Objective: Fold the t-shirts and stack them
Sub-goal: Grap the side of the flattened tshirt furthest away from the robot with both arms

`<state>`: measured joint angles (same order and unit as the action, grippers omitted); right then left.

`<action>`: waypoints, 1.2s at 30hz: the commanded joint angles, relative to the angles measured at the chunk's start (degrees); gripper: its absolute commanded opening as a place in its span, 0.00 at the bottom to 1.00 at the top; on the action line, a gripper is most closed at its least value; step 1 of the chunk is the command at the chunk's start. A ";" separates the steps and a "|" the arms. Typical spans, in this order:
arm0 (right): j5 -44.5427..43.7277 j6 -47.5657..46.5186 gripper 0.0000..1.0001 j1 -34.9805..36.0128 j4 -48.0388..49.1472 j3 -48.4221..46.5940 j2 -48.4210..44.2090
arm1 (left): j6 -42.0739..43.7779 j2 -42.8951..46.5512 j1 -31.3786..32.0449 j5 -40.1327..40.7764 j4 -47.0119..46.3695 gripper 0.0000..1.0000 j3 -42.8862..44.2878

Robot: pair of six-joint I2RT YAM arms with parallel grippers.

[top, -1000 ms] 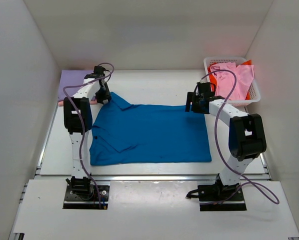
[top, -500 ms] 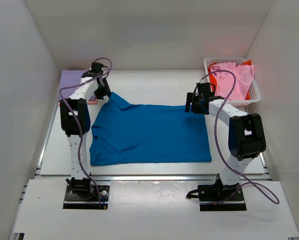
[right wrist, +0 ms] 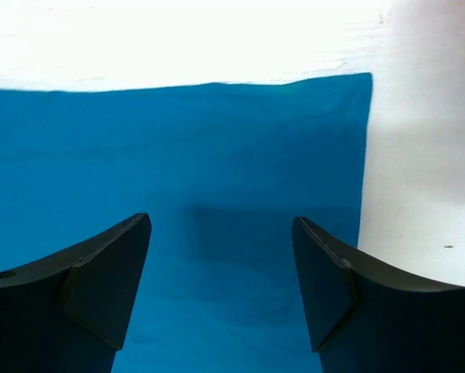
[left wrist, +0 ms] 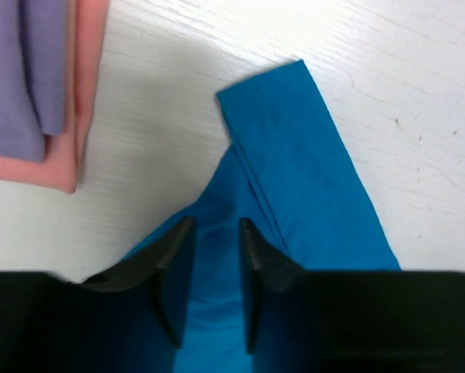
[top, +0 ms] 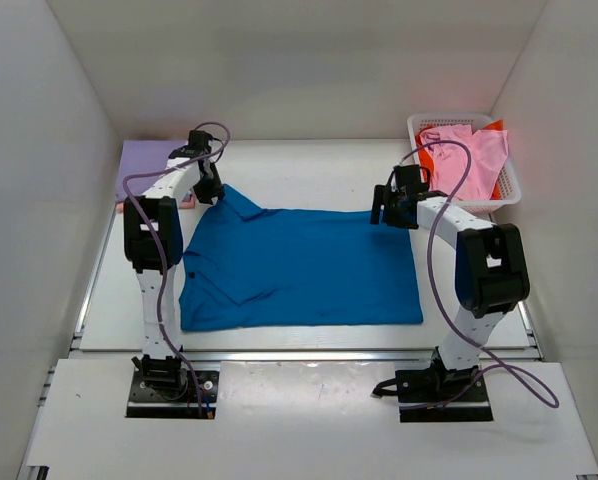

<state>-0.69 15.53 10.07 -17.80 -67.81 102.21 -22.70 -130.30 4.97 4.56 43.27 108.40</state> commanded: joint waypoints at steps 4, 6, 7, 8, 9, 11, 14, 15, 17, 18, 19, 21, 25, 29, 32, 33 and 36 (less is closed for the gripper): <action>-6.25 3.10 0.72 -0.13 -0.74 -5.92 3.25 | 0.81 -0.22 0.31 0.37 -0.20 0.36 -0.47; -7.04 4.76 0.73 -0.05 -0.48 -6.72 4.30 | 0.73 -0.30 0.74 0.63 -0.37 0.40 -1.87; -7.05 5.21 0.73 -0.31 -0.65 -7.42 4.74 | 0.90 -0.13 0.74 1.06 -0.29 0.45 -2.22; -6.61 5.82 0.72 -0.48 -0.74 -8.21 5.71 | 0.90 -0.22 0.91 1.50 -0.03 0.48 -2.40; -7.39 6.09 0.73 0.04 -1.09 -8.82 6.32 | 1.34 -0.30 0.83 1.59 -0.11 0.49 -2.40; -7.75 6.35 0.73 -0.13 -2.15 -11.19 7.55 | 0.90 -0.56 0.74 1.51 0.15 0.50 -2.58; -7.75 6.97 0.73 -0.48 -3.20 -12.69 9.23 | 1.17 -1.18 0.83 1.16 0.59 0.40 -2.49; -7.66 6.80 0.72 -0.40 -3.38 -13.31 9.75 | 1.34 -1.27 0.74 1.07 0.94 0.32 -1.97; -8.88 7.14 0.73 -0.22 -3.90 -13.66 10.98 | 1.52 -1.53 0.74 0.81 1.03 0.16 -1.79; -8.80 7.23 0.73 -0.31 -4.08 -14.10 11.25 | 1.69 -1.27 0.91 0.54 0.86 0.08 -1.96; -8.80 7.23 0.73 -0.22 -4.08 -14.10 11.77 | 1.61 -1.10 0.92 0.28 0.68 0.01 -2.49; -8.63 8.02 0.73 -0.49 -4.34 -14.28 12.48 | 1.78 -0.92 0.83 0.02 0.33 0.00 -3.19; -9.59 8.64 0.71 -0.40 -4.52 -16.29 14.15 | 2.22 -0.22 0.57 -0.16 -0.20 0.00 -3.98; -9.95 8.99 0.63 -0.75 -4.08 -17.09 14.59 | 2.66 -0.04 0.83 -0.95 -0.37 0.00 -4.34; -9.77 9.00 0.61 -0.40 -3.91 -17.09 14.07 | 2.84 0.31 0.92 -0.78 -0.11 0.00 -4.60; -9.94 8.99 0.61 -0.48 -3.65 -17.00 14.07 | 2.92 0.31 0.48 -1.04 -0.37 0.00 -4.60; -9.68 9.43 0.60 -0.83 -2.94 -15.60 12.84 | 2.92 0.40 0.74 -1.30 -0.11 0.00 -4.77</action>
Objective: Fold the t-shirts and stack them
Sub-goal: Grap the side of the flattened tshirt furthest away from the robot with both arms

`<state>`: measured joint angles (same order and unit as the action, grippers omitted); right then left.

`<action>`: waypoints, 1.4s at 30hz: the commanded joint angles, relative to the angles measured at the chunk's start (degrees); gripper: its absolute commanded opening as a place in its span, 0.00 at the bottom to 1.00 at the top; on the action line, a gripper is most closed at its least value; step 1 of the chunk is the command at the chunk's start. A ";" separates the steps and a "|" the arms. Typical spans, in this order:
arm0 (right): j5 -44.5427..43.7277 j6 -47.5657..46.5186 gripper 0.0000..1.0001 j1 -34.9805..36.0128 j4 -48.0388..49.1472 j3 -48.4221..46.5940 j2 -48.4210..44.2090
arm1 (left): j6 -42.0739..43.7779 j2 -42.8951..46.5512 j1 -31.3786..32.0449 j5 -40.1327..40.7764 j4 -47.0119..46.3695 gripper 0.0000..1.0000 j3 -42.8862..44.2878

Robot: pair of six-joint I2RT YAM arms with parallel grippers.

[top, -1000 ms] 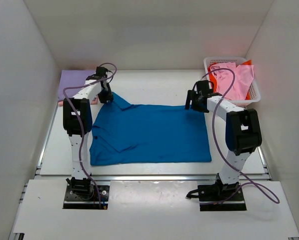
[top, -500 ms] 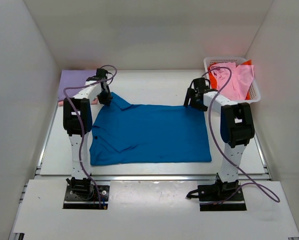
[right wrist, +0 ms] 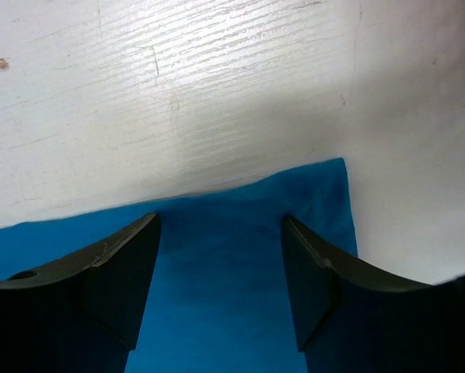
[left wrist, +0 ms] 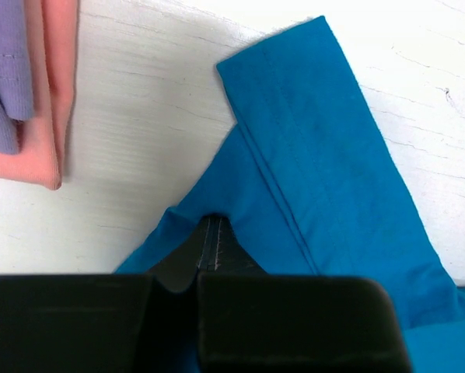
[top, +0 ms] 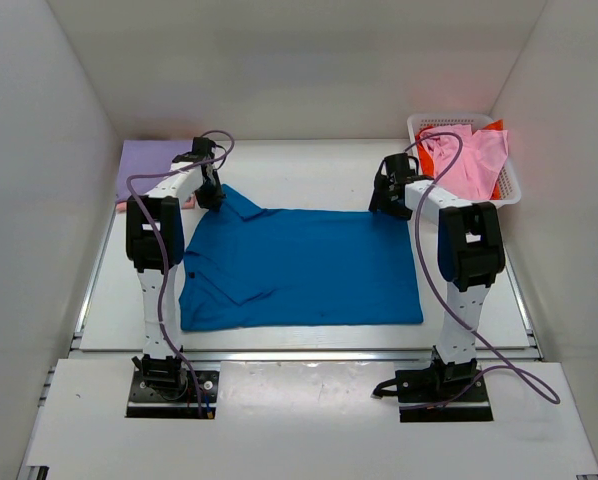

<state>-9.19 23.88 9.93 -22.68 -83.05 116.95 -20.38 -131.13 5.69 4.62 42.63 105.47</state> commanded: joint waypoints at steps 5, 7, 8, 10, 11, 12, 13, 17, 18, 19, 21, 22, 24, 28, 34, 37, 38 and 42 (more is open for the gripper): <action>-2.14 1.52 0.59 -0.71 0.62 -3.86 0.73 | 1.04 1.32 0.02 -1.72 0.26 0.00 -1.76; -1.97 0.99 0.55 -0.71 0.09 -4.84 1.97 | 0.87 1.67 0.02 -2.42 0.00 0.00 -2.81; -2.23 0.82 0.48 -0.62 -0.35 -5.37 2.14 | 0.61 2.02 0.02 -2.08 -0.27 0.00 -2.99; -2.41 0.82 0.39 -0.88 -0.44 -6.51 3.46 | 0.87 2.37 -0.24 -2.42 -0.79 0.00 -3.69; -2.06 1.08 0.39 -0.71 -1.05 -6.78 3.38 | 0.70 2.46 -0.42 -2.86 -0.97 0.00 -4.04; -2.15 0.73 0.39 -0.79 -1.23 -7.39 3.90 | 0.78 2.72 -0.25 -2.60 -0.88 0.00 -4.22; -1.89 0.47 0.39 -0.79 -1.93 -7.74 4.34 | 0.78 2.72 -0.51 -2.43 -0.80 0.00 -4.22; -1.53 0.91 0.40 -0.88 -3.25 -7.84 4.87 | 0.78 2.72 -0.60 -2.60 -0.53 0.00 -4.13; -1.79 0.65 0.41 -0.71 -3.34 -7.57 4.70 | 1.13 2.90 -0.68 -2.86 -0.45 0.00 -4.31; -1.36 0.73 0.42 -0.71 -3.43 -7.05 4.61 | 0.70 2.99 -0.94 -2.78 -0.97 0.00 -4.31; -0.66 1.00 0.42 -0.62 -3.95 -6.95 4.96 | 0.69 3.16 -0.77 -2.86 -0.62 0.00 -4.31; -0.22 0.99 0.40 -0.88 -4.39 -6.95 4.70 | 1.04 3.42 -0.86 -2.95 -0.62 0.00 -4.22; 0.22 1.26 0.25 -0.88 -4.48 -6.87 5.31 | 0.69 3.07 -0.86 -2.95 -0.80 0.00 -4.31; 1.19 1.35 0.00 -1.05 -3.96 -6.52 5.13 | 0.78 3.60 -0.68 -2.95 -0.71 0.00 -4.49; 1.54 -1.55 0.00 -1.41 -3.60 -8.71 3.29 | 1.22 2.72 -0.77 -3.92 3.15 0.00 1.66; 3.29 -3.92 0.00 -1.85 -1.50 -7.32 -1.00 | 1.49 5.17 -0.68 -4.62 3.86 0.00 2.46; 4.69 -4.97 0.00 -1.76 0.86 -5.30 -1.97 | 1.31 6.92 -0.95 -4.27 3.43 0.00 1.15; 6.73 -5.33 0.00 -2.29 4.48 0.94 -9.88 | 1.22 11.76 -0.86 -4.36 2.54 0.00 -1.40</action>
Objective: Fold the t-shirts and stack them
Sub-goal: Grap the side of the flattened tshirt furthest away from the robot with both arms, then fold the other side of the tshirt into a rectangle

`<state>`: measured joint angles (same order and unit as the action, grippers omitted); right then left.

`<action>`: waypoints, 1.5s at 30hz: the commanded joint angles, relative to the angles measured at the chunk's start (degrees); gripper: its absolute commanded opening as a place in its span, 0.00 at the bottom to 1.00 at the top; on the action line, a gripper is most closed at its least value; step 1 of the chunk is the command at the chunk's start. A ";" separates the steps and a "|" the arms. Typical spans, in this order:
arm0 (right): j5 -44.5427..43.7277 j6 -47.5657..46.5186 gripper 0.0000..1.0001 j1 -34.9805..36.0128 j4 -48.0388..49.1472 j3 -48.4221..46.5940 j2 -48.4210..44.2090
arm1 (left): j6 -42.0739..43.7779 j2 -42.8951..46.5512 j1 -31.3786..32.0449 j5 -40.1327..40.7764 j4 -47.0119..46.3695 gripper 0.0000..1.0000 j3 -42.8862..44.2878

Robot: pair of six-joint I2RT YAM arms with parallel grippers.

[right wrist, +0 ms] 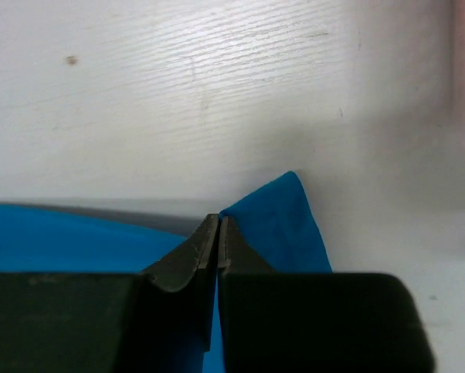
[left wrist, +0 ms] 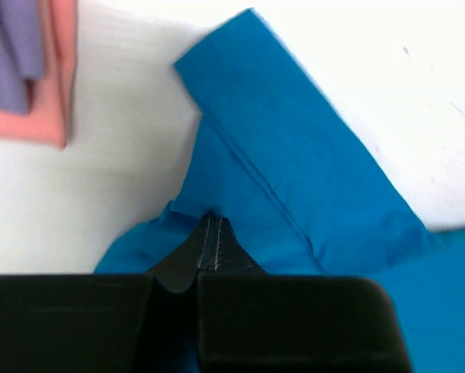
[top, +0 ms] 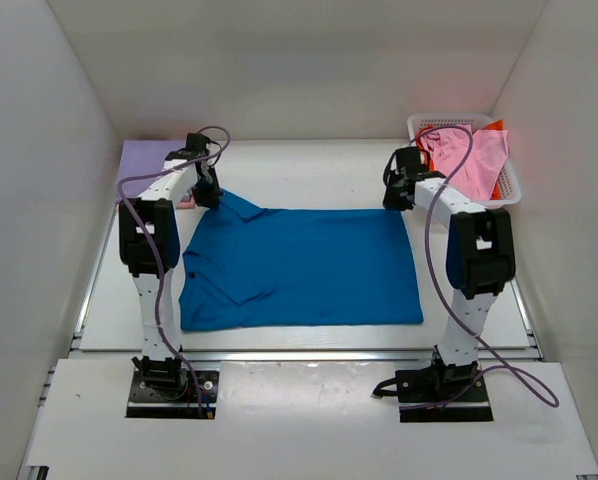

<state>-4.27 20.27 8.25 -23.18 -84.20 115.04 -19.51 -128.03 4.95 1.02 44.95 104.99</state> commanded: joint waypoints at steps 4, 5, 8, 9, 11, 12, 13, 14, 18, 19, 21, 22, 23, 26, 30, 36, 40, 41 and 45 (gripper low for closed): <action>3.83 -1.55 0.00 -0.96 4.55 5.36 -14.22 | 1.31 13.05 -0.73 -0.49 1.28 0.00 -4.43; 3.40 -1.99 0.00 -1.13 4.89 7.02 -15.19 | 1.31 14.20 -0.64 -0.23 0.85 0.00 -6.62; 6.03 -1.37 0.00 -1.22 5.51 11.33 -19.67 | 1.93 19.38 -0.91 -0.05 -0.56 0.00 -13.57; 6.29 -1.20 0.00 -1.48 5.86 13.43 -20.73 | 1.84 21.74 -1.08 0.65 -1.09 0.00 -16.54; 7.08 -1.29 0.00 -1.75 6.30 16.60 -23.54 | 1.67 26.22 -1.78 0.48 -1.79 0.00 -20.95; 7.87 -0.59 0.00 -1.49 7.00 18.10 -24.07 | 1.49 27.12 -1.79 0.74 -2.49 0.00 -23.75; 8.31 -1.11 0.00 -2.09 7.09 20.11 -24.86 | 1.75 29.30 -1.53 0.83 -2.67 0.00 -26.56; 9.10 -0.76 0.00 -2.01 7.97 21.78 -26.43 | 1.49 31.59 -1.52 0.57 -3.28 0.00 -29.20; 9.81 -0.23 0.00 -2.36 10.17 27.95 -31.18 | 1.49 37.13 -1.53 0.83 -4.08 0.00 -35.89; 9.72 0.11 0.00 -2.28 10.69 29.87 -32.50 | 1.49 37.84 -1.44 1.00 -4.51 0.00 -36.69; 10.33 0.30 0.00 -2.36 11.75 33.21 -34.17 | 1.14 40.04 -1.52 1.26 -5.04 0.00 -39.93; 10.42 0.47 0.00 -2.45 11.84 34.79 -35.05 | 1.23 40.74 -1.78 1.09 -5.22 0.00 -40.99; 10.77 0.56 0.00 -2.45 12.45 36.64 -36.11 | 1.14 41.88 -1.61 1.01 -5.57 0.00 -42.22; 11.30 1.08 0.00 -3.23 13.33 39.19 -38.22 | 1.22 43.82 -1.43 1.18 -6.36 0.00 -45.03; 11.92 1.35 0.00 -3.24 14.39 42.63 -39.81 | 0.26 46.72 -1.53 0.66 -7.50 0.00 -48.56; 12.45 1.35 0.00 -3.15 15.36 45.27 -39.81 | -0.27 48.83 -0.91 0.83 -7.77 0.00 -52.33; 12.62 1.96 0.00 -3.07 14.31 46.41 -39.64 | -1.32 49.89 -0.56 0.74 -8.56 0.00 -54.97; 12.71 1.70 0.00 -3.15 12.74 46.50 -39.89 | -1.32 49.81 -0.56 1.44 -8.30 0.00 -55.59; 12.45 3.81 0.03 -2.63 7.81 47.46 -42.35 | -2.37 51.21 -1.08 2.15 -7.77 0.14 -56.65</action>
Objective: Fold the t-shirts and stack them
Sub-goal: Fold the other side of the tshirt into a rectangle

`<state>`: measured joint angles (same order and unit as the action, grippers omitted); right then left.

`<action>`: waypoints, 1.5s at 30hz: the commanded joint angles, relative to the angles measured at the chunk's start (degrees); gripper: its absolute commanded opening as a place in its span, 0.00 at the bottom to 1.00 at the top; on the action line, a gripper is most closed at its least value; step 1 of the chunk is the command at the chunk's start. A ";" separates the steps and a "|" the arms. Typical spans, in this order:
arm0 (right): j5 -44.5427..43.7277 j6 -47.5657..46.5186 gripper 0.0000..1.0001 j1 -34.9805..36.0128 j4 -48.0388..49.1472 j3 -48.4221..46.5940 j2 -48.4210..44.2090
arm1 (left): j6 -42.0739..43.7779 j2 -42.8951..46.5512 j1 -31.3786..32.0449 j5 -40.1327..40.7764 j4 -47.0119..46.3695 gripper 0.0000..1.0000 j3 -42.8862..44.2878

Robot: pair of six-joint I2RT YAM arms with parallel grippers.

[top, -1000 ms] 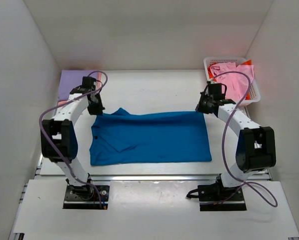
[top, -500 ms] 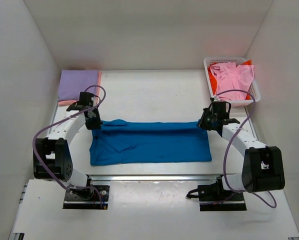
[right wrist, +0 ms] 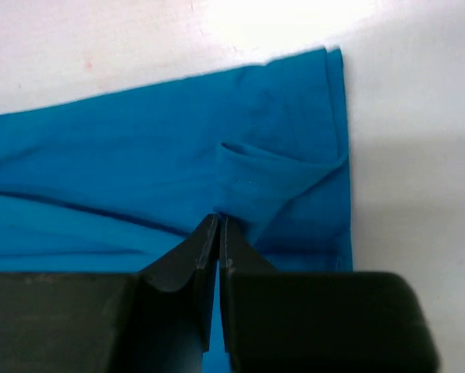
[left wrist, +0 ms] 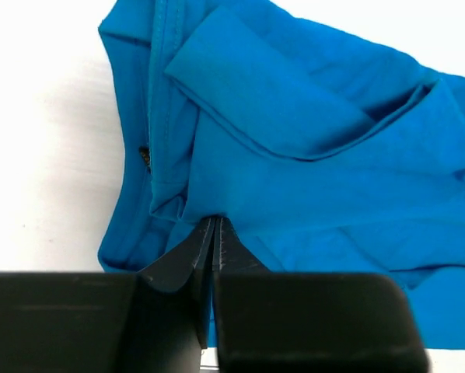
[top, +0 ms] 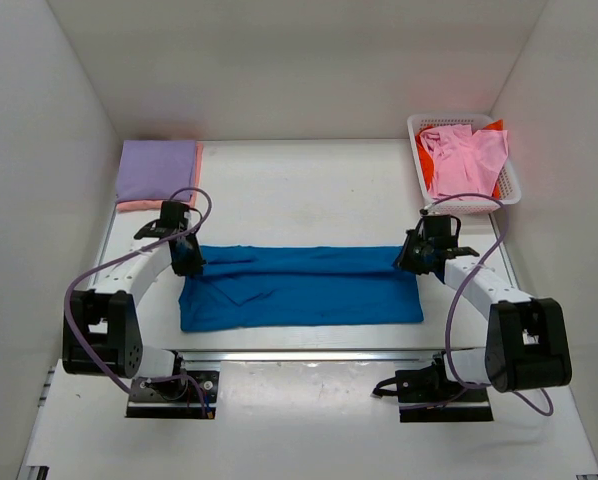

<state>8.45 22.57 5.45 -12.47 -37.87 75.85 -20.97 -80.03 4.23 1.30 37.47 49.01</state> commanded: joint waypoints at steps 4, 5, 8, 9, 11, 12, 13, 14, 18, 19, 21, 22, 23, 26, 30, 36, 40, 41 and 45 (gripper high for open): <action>-1.77 3.27 0.11 0.26 -5.89 2.97 -6.77 | -1.97 5.06 -0.62 3.18 -0.21 0.18 -0.76; -0.81 3.27 0.15 0.09 -5.90 3.24 -7.12 | -2.32 5.75 -0.97 3.01 -0.12 0.23 -0.24; 0.78 2.49 0.21 -2.29 -5.90 2.98 -7.91 | -2.85 5.59 -0.10 3.01 0.58 0.29 1.60; 0.78 2.31 0.21 -2.64 -5.38 2.80 -7.83 | -2.76 5.32 0.08 2.75 0.67 0.32 2.48; 1.39 0.64 0.21 -2.90 -4.67 1.84 -7.56 | -3.20 5.32 -0.10 3.01 0.85 0.33 2.75; 1.40 0.37 0.22 -2.64 -4.15 1.14 -6.78 | -3.37 5.67 -0.19 2.83 0.85 0.34 3.01; 1.83 -0.41 0.19 -2.03 -3.53 0.26 -6.16 | -3.29 5.76 -0.19 2.57 0.24 0.35 2.84; 2.44 -1.20 0.19 -2.03 -2.92 -0.01 -5.98 | -3.37 5.67 -0.19 2.39 -0.73 0.36 2.67; 5.96 -3.05 0.13 -0.62 -0.37 -3.34 -0.98 | -4.86 3.40 0.69 1.78 -3.80 0.37 3.37; 6.92 -2.79 0.10 0.34 0.68 -4.31 0.86 | -5.30 2.00 0.87 1.08 -4.77 0.37 3.63; 7.81 -3.67 0.09 1.84 1.30 -5.81 3.15 | -5.92 -0.21 1.75 0.72 -5.56 0.35 3.81; 8.33 -3.67 0.08 3.06 1.83 -6.86 4.81 | -6.27 -1.52 1.66 0.37 -5.92 0.35 4.33; 9.21 -3.67 0.07 4.55 2.36 -7.39 6.48 | -6.45 -2.06 2.09 0.28 -6.09 0.35 4.34; 10.97 -2.19 0.06 7.45 4.38 -9.33 11.49 | -7.41 -2.33 2.01 -0.33 -6.71 0.34 3.98; 12.73 -0.60 0.05 11.93 6.67 -10.91 16.86 | -7.15 -1.80 1.05 0.11 -7.33 0.36 2.85; 14.84 0.11 0.05 15.90 6.76 -13.64 19.42 | -5.75 -1.62 0.34 0.46 -6.54 0.37 3.63; 17.39 -0.24 0.04 17.75 7.81 -13.28 20.47 | -5.92 -1.45 0.34 0.10 -6.27 0.37 3.37; 18.35 -0.42 0.04 18.53 7.99 -13.37 20.47 | -6.01 -1.45 0.43 -0.16 -6.19 0.37 3.28; 20.20 -1.73 0.03 20.91 7.03 -15.91 22.58 | -5.75 0.39 0.34 0.11 -5.83 0.38 2.58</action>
<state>25.93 22.20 24.56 -6.87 -50.35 97.08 -27.22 -83.33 4.84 2.02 31.75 51.70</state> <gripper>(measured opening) 0.031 0.373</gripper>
